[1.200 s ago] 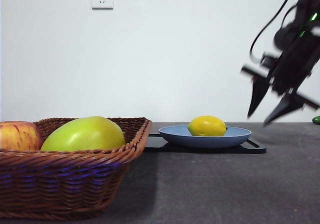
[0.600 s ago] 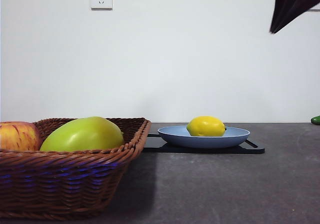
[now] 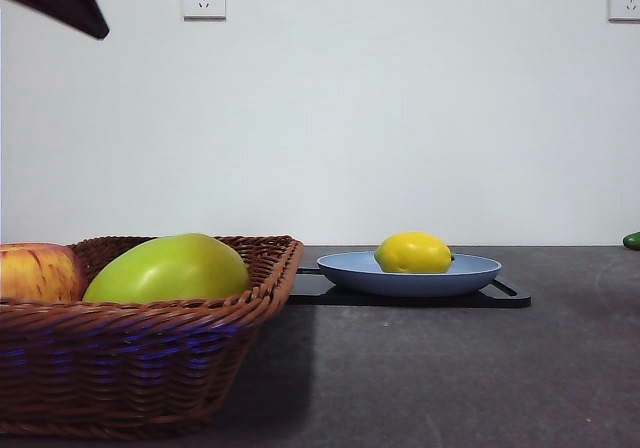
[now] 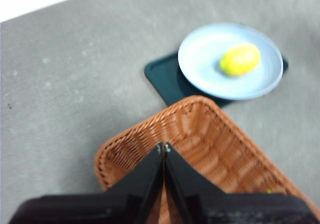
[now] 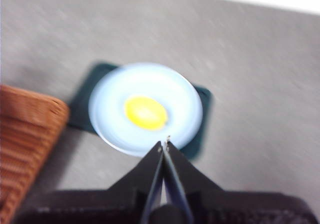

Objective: Take the lemon from the basket,put the lemon in the plate,hand out the plate

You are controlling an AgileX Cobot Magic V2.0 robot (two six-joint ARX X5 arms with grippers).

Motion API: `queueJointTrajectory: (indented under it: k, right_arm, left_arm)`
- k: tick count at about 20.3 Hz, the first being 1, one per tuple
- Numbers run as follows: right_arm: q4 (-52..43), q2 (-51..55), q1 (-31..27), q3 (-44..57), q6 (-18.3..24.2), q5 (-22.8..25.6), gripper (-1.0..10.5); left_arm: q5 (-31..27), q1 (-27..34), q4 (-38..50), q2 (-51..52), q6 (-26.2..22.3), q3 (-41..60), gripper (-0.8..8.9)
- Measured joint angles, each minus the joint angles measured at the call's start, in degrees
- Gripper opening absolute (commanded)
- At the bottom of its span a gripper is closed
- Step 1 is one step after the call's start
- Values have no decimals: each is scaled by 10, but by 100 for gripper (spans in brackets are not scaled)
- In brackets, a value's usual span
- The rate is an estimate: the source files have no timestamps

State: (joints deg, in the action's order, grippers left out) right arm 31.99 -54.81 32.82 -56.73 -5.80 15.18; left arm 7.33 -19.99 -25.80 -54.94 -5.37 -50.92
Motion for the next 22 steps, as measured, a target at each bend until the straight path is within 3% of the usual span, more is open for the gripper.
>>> queueJointTrajectory:
  k: [4,8,22]
  right_arm:
    - [-169,96,23,181,0,0,4]
    - [-271,148,28,312,-12,0,11]
    - [-278,147,28,317,-30,0,11]
  left_arm:
    - [4,0,150,105,61,156,6]
    - [3,0,214,212,111,257,8]
    - [3,0,220,221,125,260,8]
